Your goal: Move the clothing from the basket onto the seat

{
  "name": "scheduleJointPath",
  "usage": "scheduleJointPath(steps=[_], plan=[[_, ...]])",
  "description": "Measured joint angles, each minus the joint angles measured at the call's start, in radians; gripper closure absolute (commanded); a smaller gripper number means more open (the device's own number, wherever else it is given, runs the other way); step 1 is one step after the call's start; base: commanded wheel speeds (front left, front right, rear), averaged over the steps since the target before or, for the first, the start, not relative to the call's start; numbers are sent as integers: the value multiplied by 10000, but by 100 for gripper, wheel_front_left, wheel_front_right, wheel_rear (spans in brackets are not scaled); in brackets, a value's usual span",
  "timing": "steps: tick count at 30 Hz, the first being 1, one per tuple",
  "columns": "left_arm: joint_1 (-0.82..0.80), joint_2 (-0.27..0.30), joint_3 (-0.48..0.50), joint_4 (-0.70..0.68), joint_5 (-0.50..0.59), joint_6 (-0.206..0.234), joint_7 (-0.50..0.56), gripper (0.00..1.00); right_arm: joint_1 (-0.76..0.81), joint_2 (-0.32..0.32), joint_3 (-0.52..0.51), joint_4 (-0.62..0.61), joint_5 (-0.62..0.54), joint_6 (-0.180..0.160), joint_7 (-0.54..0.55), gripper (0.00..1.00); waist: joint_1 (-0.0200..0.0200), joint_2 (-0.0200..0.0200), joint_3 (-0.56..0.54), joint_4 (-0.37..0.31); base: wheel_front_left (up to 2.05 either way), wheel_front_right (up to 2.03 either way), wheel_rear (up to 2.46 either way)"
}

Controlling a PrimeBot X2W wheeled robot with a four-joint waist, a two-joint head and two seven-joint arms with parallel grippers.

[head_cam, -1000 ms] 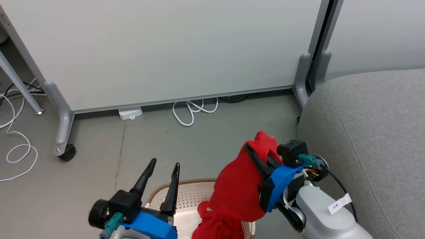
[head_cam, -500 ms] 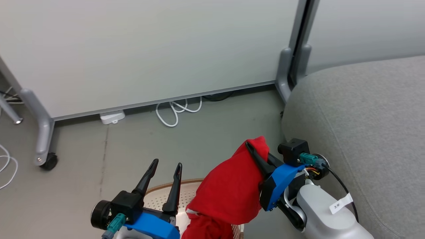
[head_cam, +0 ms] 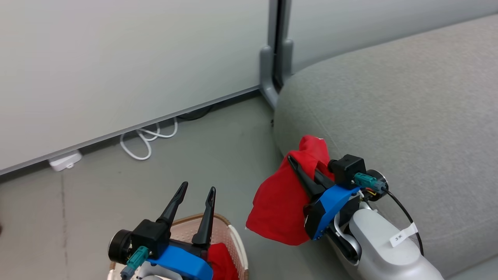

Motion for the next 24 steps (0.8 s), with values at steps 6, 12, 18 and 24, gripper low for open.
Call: scheduleJointPath(steps=[6,12,18,24], plan=[[-115,-12,-130,38,-2,0,-2,0,152,-94,-153,-251,-81,-2,0,100,0,0,98,-878,0,0,0],[-167,27,-148,69,-29,0,-2,0,357,-113,-222,-437,-127,0,0,100,0,0,166,-1599,0,0,0],[-220,142,-174,111,-117,0,-2,0,402,-96,-240,-545,-134,0,0,100,0,0,242,-2241,0,0,0],[-508,215,-477,234,-117,0,-2,0,544,-127,-579,-671,-174,-2,0,100,0,0,468,-2534,0,0,0]])
